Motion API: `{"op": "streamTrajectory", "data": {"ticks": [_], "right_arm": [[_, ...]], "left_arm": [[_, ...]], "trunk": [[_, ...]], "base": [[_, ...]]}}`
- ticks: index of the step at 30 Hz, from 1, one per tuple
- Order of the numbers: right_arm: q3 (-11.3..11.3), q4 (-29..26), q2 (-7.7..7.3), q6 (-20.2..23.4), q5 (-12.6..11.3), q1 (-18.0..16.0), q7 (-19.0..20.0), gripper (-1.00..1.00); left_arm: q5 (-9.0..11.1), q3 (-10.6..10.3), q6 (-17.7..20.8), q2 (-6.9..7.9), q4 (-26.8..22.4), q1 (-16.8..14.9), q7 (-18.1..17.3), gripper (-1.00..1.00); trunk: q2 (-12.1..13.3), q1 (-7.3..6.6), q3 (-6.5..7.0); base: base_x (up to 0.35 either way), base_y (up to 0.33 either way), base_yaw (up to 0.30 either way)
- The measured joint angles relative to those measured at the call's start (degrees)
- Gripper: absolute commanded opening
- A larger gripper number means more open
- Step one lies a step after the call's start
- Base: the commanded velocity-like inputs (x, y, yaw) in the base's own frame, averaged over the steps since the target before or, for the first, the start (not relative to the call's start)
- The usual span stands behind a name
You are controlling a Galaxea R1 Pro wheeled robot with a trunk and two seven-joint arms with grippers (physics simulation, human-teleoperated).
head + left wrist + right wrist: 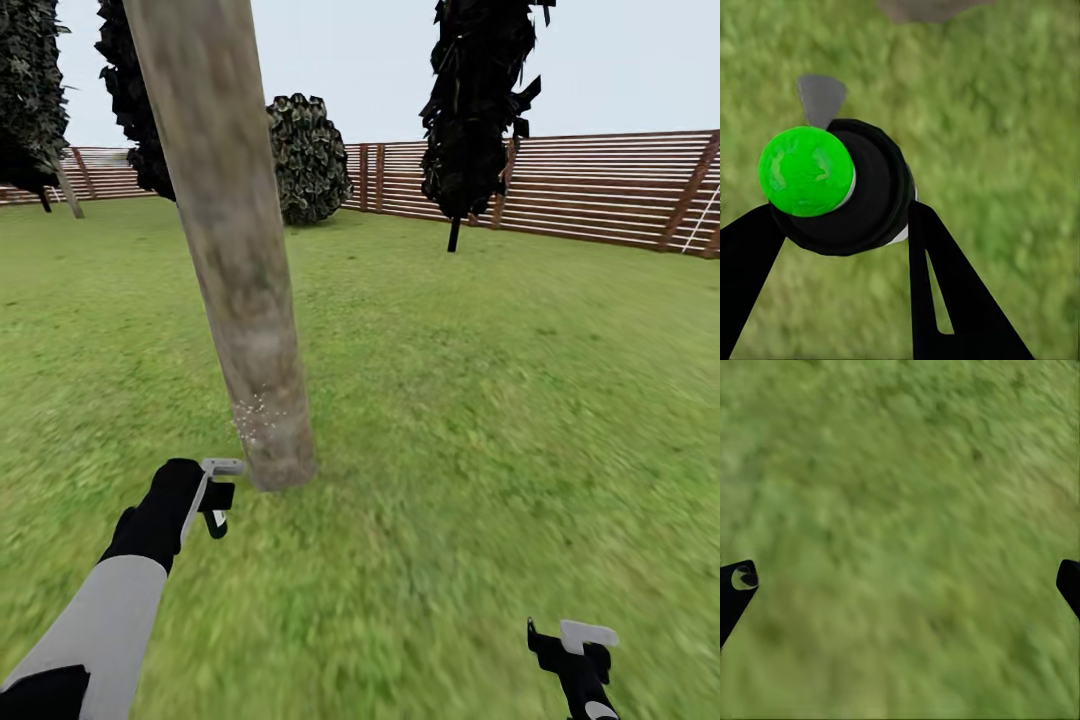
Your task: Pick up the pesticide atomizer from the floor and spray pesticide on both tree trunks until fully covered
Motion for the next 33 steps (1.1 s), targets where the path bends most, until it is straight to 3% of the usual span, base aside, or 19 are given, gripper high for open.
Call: {"op": "streamTrajectory", "data": {"ticks": [9,26,33], "right_arm": [[0.00,-0.02,-0.01,0.00,0.00,0.02,-0.01,1.00],[0.00,-0.02,-0.01,-0.01,0.00,0.02,-0.01,1.00],[0.00,0.00,0.00,-0.01,0.00,0.00,0.00,1.00]], "left_arm": [[-0.25,-0.32,-0.06,0.23,0.20,0.72,0.07,-1.00],[-0.50,0.38,-0.12,0.43,0.15,0.77,0.09,-1.00],[-0.48,0.45,-0.10,0.68,0.06,0.79,0.08,-1.00]], "trunk": [[0.00,0.01,0.00],[0.00,0.02,0.00],[0.00,0.02,0.00]], "base": [[0.163,-0.242,0.058],[0.004,-0.284,0.003],[0.000,-0.284,0.186]]}}
